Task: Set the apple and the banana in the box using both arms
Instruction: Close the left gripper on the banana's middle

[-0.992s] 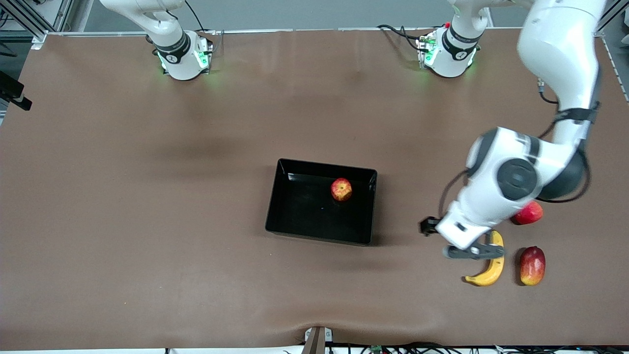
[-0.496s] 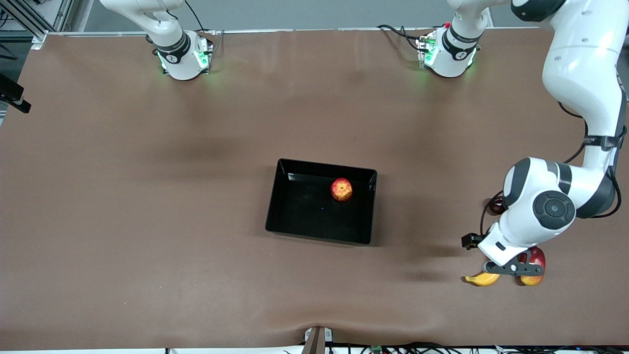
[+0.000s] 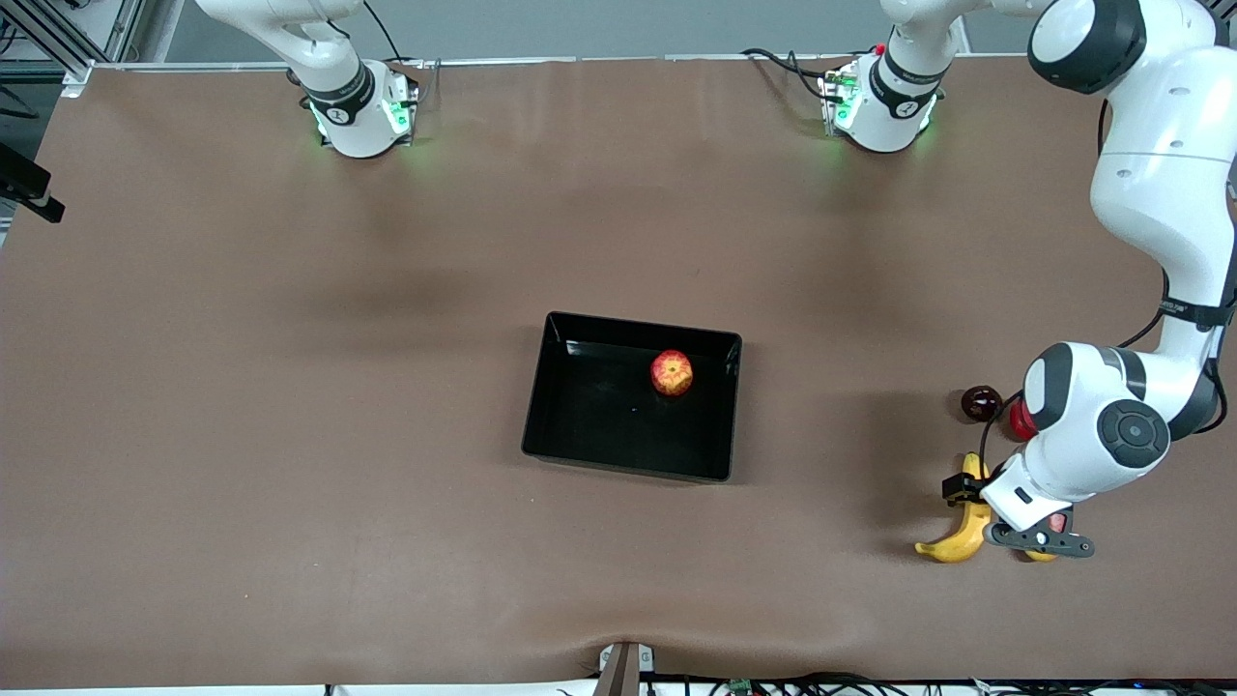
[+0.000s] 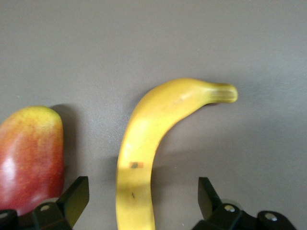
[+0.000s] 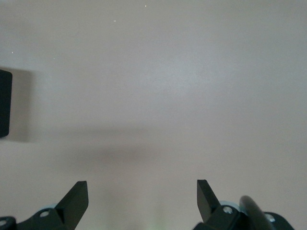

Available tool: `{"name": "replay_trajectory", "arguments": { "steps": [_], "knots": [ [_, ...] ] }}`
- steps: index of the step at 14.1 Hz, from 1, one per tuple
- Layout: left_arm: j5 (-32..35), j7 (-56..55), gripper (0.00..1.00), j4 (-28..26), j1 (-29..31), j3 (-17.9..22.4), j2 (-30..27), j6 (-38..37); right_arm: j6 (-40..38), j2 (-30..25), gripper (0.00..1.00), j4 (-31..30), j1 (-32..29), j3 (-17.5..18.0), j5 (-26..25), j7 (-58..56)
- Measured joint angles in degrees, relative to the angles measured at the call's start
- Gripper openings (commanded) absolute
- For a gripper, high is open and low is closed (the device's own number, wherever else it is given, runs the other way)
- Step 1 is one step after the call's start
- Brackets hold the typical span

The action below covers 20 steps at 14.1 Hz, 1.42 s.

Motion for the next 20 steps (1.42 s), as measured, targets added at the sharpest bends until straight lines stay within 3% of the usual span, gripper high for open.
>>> {"name": "replay_trajectory", "arguments": {
  "steps": [1, 5, 6, 12, 20],
  "knots": [
    [0.0, 0.0, 1.0, 0.0, 0.2, 0.1, 0.8, 0.7, 0.0, 0.0, 1.0, 0.0, 0.0, 0.0, 0.0, 0.0],
    [0.0, 0.0, 0.12, 0.0, 0.3, 1.1, 2.1, 1.9, 0.0, 0.1, 1.0, 0.0, 0.0, 0.0, 0.0, 0.0],
    [0.0, -0.2, 0.0, 0.1, 0.2, 1.1, 2.1, 1.9, 0.0, 0.1, 1.0, 0.0, 0.0, 0.0, 0.0, 0.0],
    [0.0, -0.6, 0.0, 0.8, 0.0, 0.3, 1.7, 2.0, 0.0, 0.1, 1.0, 0.0, 0.0, -0.1, 0.0, 0.0],
    [0.0, -12.9, 0.0, 0.9, -1.2, -8.1, -1.4, -5.9, 0.0, 0.1, 1.0, 0.0, 0.0, -0.1, 0.0, 0.0]
  ]
}}
